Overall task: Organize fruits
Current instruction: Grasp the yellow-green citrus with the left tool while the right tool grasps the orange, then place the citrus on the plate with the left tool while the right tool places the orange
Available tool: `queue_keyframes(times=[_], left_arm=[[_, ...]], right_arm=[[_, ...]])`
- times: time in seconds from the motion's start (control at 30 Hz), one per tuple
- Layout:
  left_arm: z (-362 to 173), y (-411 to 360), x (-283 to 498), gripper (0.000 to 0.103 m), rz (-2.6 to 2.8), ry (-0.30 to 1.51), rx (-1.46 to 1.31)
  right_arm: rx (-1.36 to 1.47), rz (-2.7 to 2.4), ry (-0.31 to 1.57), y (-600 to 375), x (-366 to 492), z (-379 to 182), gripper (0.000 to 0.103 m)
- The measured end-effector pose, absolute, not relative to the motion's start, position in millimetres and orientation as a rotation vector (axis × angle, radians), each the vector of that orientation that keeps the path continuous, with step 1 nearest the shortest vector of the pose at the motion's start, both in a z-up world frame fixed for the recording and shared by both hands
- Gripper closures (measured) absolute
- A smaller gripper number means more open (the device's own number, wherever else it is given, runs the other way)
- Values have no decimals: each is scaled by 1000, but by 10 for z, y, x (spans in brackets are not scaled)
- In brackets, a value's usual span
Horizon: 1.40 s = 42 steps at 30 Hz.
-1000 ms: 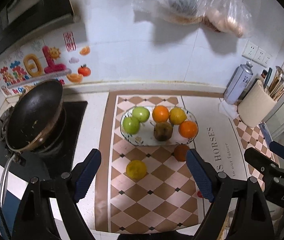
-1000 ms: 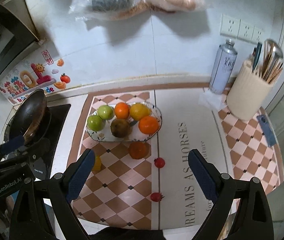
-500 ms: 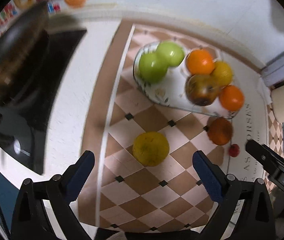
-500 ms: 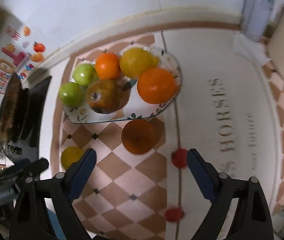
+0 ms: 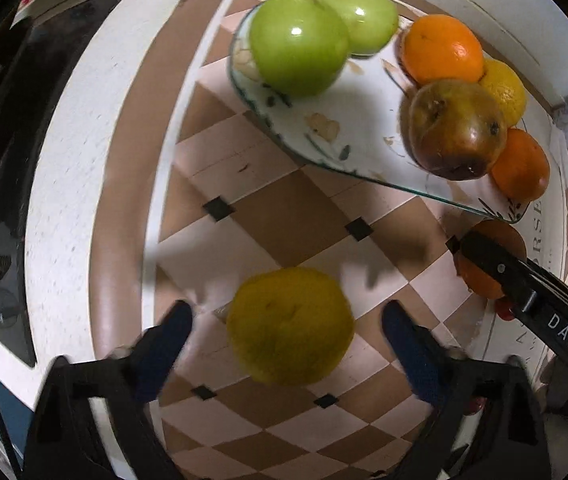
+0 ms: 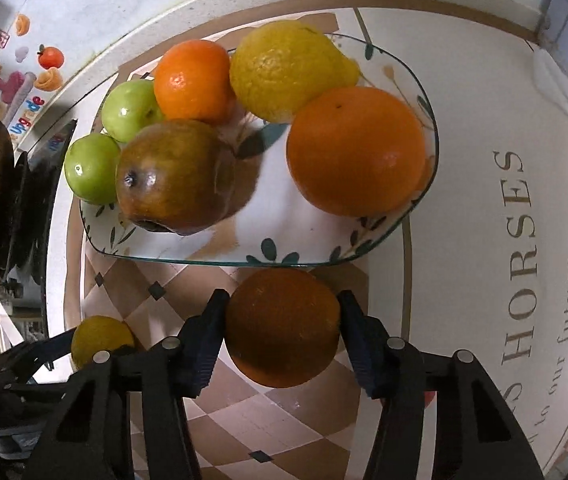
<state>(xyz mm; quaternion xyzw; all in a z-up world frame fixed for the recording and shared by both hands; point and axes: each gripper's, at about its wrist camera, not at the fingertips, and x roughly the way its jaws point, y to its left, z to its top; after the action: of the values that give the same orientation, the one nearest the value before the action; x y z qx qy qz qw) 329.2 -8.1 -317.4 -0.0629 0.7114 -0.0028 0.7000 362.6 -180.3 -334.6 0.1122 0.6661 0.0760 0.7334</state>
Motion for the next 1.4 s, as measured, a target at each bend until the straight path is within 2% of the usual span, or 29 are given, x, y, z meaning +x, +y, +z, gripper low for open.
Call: queue_keyframes(times=[0.03,0.3,0.63,0.73,1.0,1.4], left_arm=[[-3186,-104,3285,46,-12,1587,-128],[-3141,-225,3214,46,-38,1566,-104],[-2523,-288,3404,46,-125,1484,-239],[-2388,-299,3618,46,-128,1448,-251],[-2682,-250,4180,45,-79,1481,-228],[-2839,-190,4308,45,-53,1506,-198]], right_arm=[[238,173,1462,-1793,3620,-3344,46],[352,201,1454,-1949,3520,-3236,46],[490,231,1356,-2135,3694,-2780,46],[486,222,1358,-2110,3871,-2828,46],[448,234,1364,-1987,3978,-2950,46],[500,230,1329,-2050,3945,-2866,46]])
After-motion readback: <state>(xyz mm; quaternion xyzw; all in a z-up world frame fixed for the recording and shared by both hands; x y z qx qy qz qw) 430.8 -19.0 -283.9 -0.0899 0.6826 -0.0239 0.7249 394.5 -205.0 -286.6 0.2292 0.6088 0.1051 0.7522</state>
